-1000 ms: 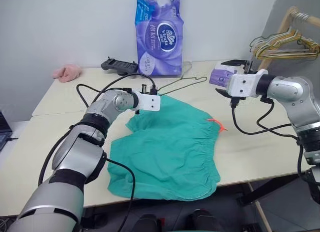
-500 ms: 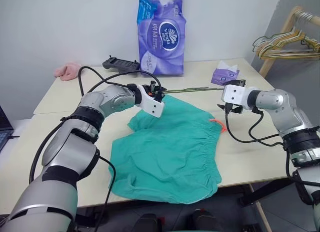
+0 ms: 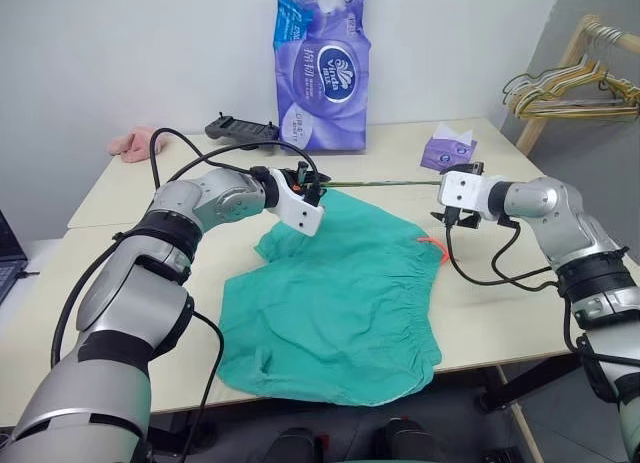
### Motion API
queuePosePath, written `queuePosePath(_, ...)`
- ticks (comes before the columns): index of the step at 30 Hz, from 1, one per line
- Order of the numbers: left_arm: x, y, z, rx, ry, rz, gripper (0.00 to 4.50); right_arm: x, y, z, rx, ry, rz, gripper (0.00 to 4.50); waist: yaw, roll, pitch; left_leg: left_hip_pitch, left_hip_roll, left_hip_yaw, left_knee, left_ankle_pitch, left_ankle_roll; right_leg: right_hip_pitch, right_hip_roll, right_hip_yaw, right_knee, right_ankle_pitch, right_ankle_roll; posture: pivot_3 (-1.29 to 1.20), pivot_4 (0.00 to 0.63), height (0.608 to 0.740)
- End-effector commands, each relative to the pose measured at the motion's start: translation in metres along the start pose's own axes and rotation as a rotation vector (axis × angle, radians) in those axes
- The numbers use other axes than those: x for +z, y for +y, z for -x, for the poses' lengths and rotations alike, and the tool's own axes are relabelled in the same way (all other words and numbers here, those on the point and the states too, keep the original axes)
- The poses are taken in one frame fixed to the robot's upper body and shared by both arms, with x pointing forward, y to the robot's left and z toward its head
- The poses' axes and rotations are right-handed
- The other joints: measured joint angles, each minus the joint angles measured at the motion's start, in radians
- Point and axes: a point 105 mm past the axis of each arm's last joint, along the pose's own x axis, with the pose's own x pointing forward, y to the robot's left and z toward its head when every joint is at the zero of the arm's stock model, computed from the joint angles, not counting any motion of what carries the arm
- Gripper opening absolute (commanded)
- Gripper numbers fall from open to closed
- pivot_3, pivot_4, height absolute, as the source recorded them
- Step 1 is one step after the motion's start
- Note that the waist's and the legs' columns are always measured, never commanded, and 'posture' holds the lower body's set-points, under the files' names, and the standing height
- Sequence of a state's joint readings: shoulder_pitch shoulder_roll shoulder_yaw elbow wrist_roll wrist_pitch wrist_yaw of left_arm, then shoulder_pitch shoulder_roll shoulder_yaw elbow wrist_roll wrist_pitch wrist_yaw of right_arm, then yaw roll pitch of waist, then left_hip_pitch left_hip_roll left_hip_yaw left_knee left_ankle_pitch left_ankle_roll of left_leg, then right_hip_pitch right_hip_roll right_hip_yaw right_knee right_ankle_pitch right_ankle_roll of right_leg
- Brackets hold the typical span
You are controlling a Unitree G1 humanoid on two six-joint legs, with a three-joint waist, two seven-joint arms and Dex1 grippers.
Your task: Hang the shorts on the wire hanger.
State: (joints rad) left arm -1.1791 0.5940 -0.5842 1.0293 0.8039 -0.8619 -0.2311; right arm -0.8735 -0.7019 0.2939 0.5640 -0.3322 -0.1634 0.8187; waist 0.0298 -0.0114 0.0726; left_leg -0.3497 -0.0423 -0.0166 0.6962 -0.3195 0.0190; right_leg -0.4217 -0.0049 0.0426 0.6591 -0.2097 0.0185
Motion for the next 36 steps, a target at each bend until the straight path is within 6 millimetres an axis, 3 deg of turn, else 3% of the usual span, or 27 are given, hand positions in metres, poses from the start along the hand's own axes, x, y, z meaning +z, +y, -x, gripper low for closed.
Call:
queuePosePath(1,0.0015,0.0141,0.0022,0.031,-0.013,-0.029,1.04,0.0157,-0.0193,0.0049,-0.052,-0.037,0.052,4.3,0.0,0.0,0.0,0.0,0.0,0.0,0.0,0.0,0.0,0.0,0.0,0.0,0.0,0.0,0.0,0.09,0.001,0.74)
queuePosePath(8,0.003,0.0144,0.0019,0.027,-0.021,-0.029,1.04,0.0137,-0.0172,0.0036,-0.034,-0.029,0.074,4.3,0.0,-0.001,0.0,0.0,0.0,0.0,0.0,0.0,0.0,0.0,0.0,0.0,0.0,0.0,0.0,0.09,0.004,0.74)
queuePosePath(9,0.003,0.0143,0.0018,0.026,-0.022,-0.029,1.04,0.0125,-0.0176,0.0035,-0.038,-0.024,0.081,4.14,0.0,-0.001,0.0,0.0,0.0,0.0,0.0,0.0,0.0,0.0,0.0,0.0,0.0,0.0,0.0,0.09,0.004,0.74)
queuePosePath(12,0.0038,0.0133,0.0016,0.023,-0.025,-0.026,1.04,0.0102,-0.0196,0.0029,-0.054,-0.015,0.1,3.38,0.0,-0.001,0.0,0.0,0.0,0.0,0.0,0.0,0.0,0.0,0.0,0.0,0.0,0.0,0.0,0.09,0.005,0.74)
queuePosePath(21,0.0039,0.0124,0.0008,0.022,-0.024,-0.018,1.04,0.013,-0.025,0.0044,-0.069,-0.018,0.162,0.16,0.0,-0.001,0.0,0.001,0.0,0.0,0.0,0.0,0.0,0.0,0.0,0.0,0.001,0.0,0.0,0.09,0.005,0.74)
queuePosePath(29,0.0044,0.014,-0.0001,0.036,-0.025,0.001,1.04,0.0146,-0.0263,0.0055,-0.082,-0.016,0.194,0.06,0.0,-0.001,-0.001,0.001,0.0,0.0,0.0,0.0,0.0,0.0,0.0,0.0,0.001,0.0,0.0,0.09,0.006,0.74)
queuePosePath(36,0.0048,0.018,0.0031,0.056,-0.043,0.065,2.97,0.0163,-0.0258,0.0063,-0.086,-0.024,0.188,0.0,-0.001,-0.001,-0.001,0.001,0.0,0.0,0.0,0.0,0.0,0.0,0.0,0.0,0.001,0.0,0.0,0.09,0.009,0.74)
